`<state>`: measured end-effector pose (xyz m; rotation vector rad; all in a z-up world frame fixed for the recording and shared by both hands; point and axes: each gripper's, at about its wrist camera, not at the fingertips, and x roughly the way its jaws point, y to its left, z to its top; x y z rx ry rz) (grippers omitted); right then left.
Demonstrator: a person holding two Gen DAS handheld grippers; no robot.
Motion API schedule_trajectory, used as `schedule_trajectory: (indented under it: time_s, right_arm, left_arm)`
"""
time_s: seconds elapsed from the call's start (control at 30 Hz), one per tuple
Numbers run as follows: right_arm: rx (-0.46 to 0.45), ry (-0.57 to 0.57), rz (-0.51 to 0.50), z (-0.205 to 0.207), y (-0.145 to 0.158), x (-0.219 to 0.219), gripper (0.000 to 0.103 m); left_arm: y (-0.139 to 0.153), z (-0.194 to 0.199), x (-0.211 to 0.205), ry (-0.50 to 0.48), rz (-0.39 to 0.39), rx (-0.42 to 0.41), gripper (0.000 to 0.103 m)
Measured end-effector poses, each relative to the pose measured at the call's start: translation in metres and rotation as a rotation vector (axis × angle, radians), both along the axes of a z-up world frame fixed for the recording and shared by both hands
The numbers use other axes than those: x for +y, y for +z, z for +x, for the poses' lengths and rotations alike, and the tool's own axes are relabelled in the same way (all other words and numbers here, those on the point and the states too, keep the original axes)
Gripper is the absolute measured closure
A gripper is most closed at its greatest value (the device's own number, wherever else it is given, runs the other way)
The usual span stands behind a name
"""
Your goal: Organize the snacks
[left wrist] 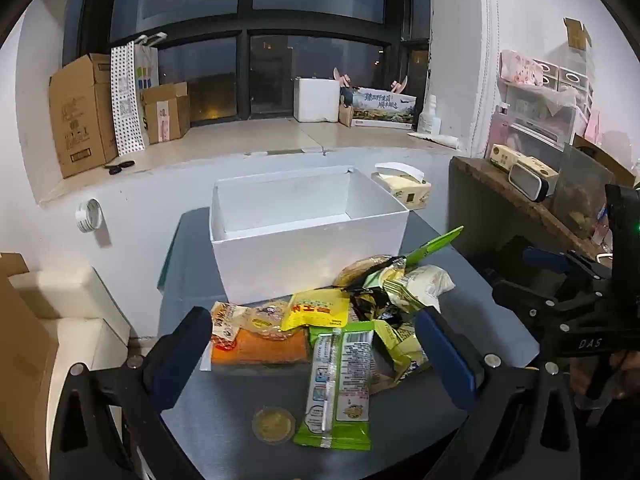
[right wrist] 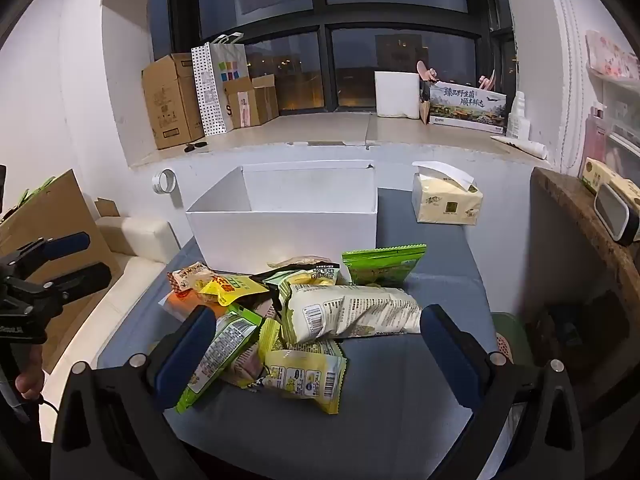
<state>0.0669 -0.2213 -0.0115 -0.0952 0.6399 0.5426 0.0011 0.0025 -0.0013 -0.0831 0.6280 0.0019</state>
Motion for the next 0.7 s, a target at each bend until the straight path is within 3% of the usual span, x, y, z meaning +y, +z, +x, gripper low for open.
schedule_trajectory:
  time_s: [0.13,0.33,0.7]
  right_arm:
    - [-0.006,0.000,0.011,0.001,0.001,-0.001,0.000]
    - [-0.016,-0.002,0.023,0.000,0.001,-0.005,0.000]
    - [-0.002,-0.001,0.033,-0.001,0.002,-0.005,0.000]
  left_arm:
    - [-0.004,0.006,-0.003,0.001,0.016,0.032,0.000]
    - [0.006,0.000,-0.006,-0.003,0.022,-0.009,0.000]
    - [0.009,-0.002,-0.007,-0.009,0.016,-0.001,0.000]
